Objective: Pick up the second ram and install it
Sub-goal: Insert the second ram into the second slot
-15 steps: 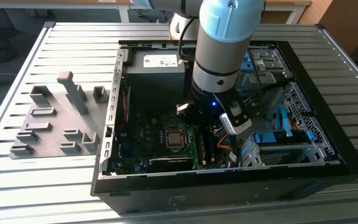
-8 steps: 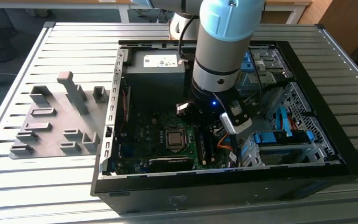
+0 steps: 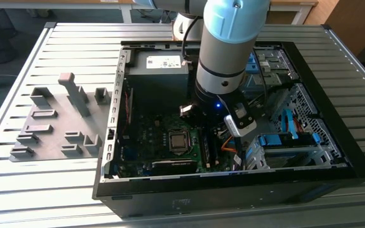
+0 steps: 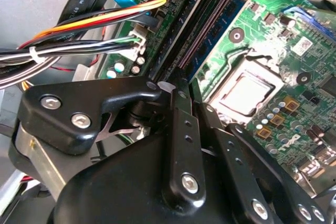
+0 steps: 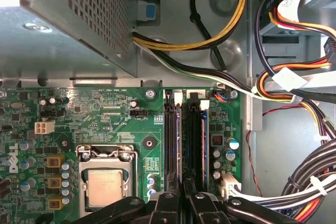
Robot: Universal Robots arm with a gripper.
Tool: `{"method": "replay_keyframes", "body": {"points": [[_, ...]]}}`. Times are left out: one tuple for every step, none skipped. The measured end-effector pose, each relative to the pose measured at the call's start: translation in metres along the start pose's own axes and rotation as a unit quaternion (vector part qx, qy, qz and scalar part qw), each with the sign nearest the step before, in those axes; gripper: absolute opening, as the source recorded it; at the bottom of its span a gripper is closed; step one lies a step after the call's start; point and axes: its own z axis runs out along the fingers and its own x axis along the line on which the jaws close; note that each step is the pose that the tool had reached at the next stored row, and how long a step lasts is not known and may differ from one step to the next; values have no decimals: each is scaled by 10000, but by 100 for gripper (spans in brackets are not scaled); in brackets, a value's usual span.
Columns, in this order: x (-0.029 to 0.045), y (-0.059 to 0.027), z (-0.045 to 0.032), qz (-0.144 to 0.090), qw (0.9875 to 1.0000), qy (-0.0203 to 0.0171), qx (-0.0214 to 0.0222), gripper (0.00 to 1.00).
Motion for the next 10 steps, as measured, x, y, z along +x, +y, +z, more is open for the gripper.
{"method": "replay_keyframes", "body": {"points": [[0,0,3,0,10000,0,1,14],[0,0,7,0,10000,0,0,14],[0,0,10,0,10000,1,1,14],[0,0,13,0,10000,1,1,14],[0,0,17,0,10000,2,1,14],[0,0,21,0,10000,2,1,14],[0,0,25,0,10000,2,1,14],[0,0,29,0,10000,2,0,14],[0,0,32,0,10000,3,0,14],[0,0,33,0,10000,3,1,14]]}}
